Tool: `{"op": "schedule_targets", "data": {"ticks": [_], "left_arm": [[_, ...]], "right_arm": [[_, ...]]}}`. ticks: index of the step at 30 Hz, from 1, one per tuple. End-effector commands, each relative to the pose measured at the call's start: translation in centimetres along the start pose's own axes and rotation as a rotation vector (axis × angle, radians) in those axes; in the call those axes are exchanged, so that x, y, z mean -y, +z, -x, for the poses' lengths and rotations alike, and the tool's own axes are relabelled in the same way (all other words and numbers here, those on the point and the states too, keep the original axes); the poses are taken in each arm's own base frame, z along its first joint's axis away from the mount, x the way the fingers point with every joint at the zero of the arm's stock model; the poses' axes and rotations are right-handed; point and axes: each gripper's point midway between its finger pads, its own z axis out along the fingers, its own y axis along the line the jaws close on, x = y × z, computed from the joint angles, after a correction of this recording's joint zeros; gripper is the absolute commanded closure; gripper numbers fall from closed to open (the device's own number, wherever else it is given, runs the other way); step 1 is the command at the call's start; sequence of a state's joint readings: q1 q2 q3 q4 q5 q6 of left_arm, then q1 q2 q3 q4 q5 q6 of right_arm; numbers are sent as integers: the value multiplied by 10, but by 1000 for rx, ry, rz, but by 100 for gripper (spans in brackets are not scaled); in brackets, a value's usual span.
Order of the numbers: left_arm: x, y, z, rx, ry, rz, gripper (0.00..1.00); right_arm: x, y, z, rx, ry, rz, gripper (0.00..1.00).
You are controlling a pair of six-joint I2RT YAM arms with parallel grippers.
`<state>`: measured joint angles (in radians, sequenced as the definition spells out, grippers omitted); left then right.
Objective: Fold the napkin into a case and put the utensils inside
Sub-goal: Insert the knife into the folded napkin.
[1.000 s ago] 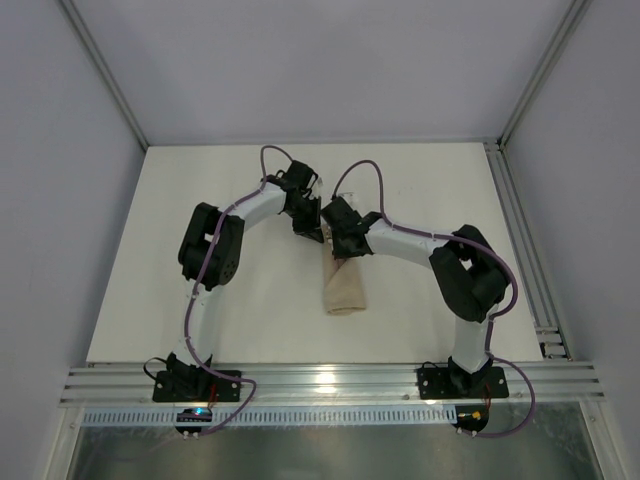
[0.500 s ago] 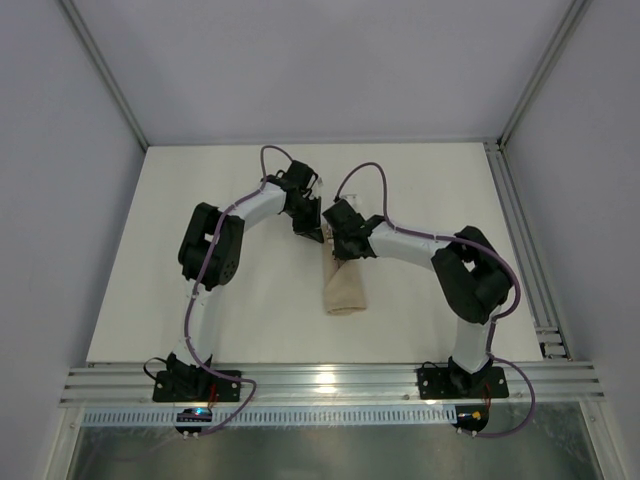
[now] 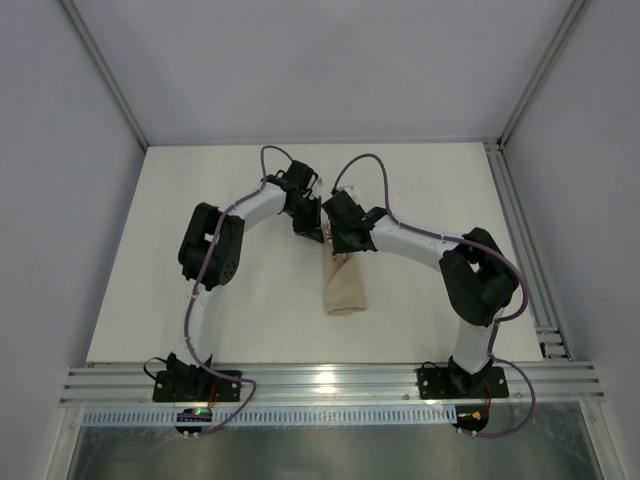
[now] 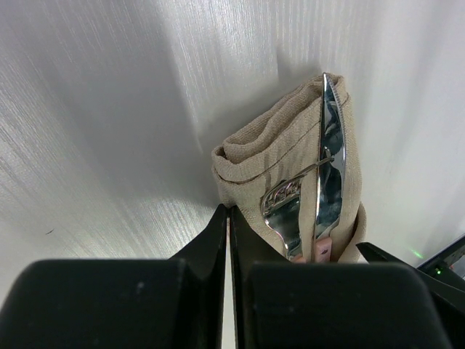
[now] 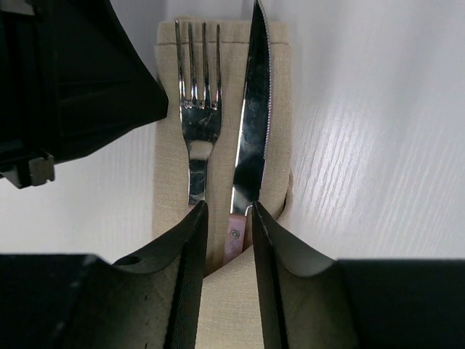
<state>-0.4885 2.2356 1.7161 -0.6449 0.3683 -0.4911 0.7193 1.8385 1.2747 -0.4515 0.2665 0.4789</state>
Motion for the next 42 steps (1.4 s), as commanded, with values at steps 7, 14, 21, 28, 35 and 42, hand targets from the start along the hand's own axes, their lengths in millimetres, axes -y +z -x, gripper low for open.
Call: {"op": "schedule_targets", "data": {"ticks": [7,14,21,28,35,42], "left_arm": [[16,-19,9,37,15,-48,100],[15,-20,8,37,16,-45,100],[15,-20,9,39,17,-44,100],[14,-20,11,46,22,-33,100],[12,-21,12,50,24,-24,100],[11,-21,11,47,28,-18,100]], "right_arm": [[-30,-10,28,52,2,132,66],[-33,12,16,8,-10,119,66],[-31,23,6,-25,-13,103,81],[-32,10,-8,-34,17,115,92],[-27,1,-12,-26,49,105,92],[-34,-17,9,18,22,137,70]]}}
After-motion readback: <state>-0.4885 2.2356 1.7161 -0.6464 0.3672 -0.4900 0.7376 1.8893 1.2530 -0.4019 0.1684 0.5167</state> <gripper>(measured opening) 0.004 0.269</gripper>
